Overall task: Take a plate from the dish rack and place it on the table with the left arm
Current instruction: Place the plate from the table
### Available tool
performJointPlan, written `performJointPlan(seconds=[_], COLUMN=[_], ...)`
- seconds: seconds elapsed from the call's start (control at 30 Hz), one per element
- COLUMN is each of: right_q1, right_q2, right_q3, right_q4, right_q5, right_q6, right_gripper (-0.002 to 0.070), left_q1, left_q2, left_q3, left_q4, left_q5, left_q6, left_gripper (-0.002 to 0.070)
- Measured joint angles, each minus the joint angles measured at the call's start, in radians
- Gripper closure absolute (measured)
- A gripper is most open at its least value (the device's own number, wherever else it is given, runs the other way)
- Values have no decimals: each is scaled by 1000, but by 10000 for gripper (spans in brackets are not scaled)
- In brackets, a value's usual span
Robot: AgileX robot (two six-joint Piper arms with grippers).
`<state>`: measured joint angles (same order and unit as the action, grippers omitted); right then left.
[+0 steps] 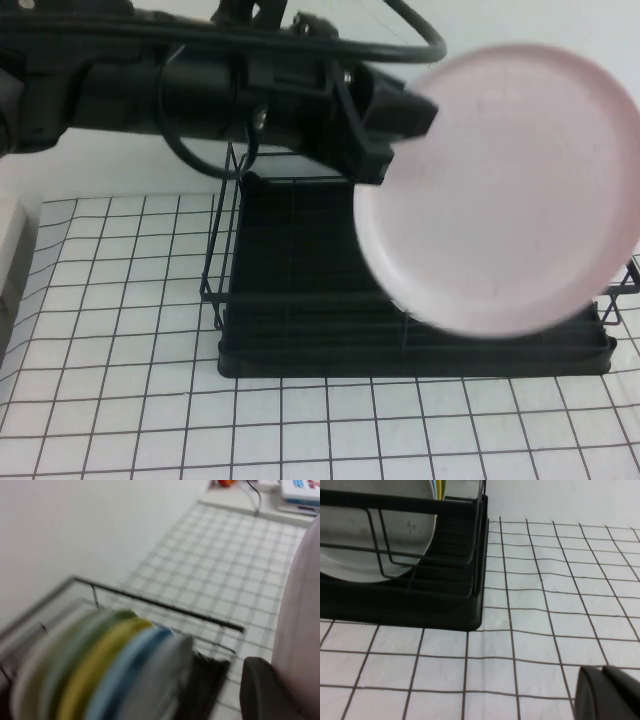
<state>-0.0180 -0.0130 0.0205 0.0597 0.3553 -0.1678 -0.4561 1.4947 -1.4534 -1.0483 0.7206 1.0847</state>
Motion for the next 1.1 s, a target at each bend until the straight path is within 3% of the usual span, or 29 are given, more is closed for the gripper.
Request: performJointPlan(seconds=[0.07,0.17,0.33,0.53,0.8,1.1], right_q1=[0,0,0,0,0,0], right_q2=[0,0,0,0,0,0], right_q3=[0,0,0,0,0,0], right_q4=[0,0,0,0,0,0], right_q5=[0,0,0,0,0,0], right_q6=[0,0,0,0,0,0], right_gripper=[678,678,678,678,678,678], left_q1=[0,0,2,2,-49,-64], left_q2=[-9,5,34,34,34,43], left_q3=[0,0,16,156,432,497], left_q4=[114,232,282,232,66,-36], left_q5=[118,275,374,265,-84,-231], left_q6=[-212,-389,-517,-529,-434,-417], left_gripper=[608,608,608,608,608,608])
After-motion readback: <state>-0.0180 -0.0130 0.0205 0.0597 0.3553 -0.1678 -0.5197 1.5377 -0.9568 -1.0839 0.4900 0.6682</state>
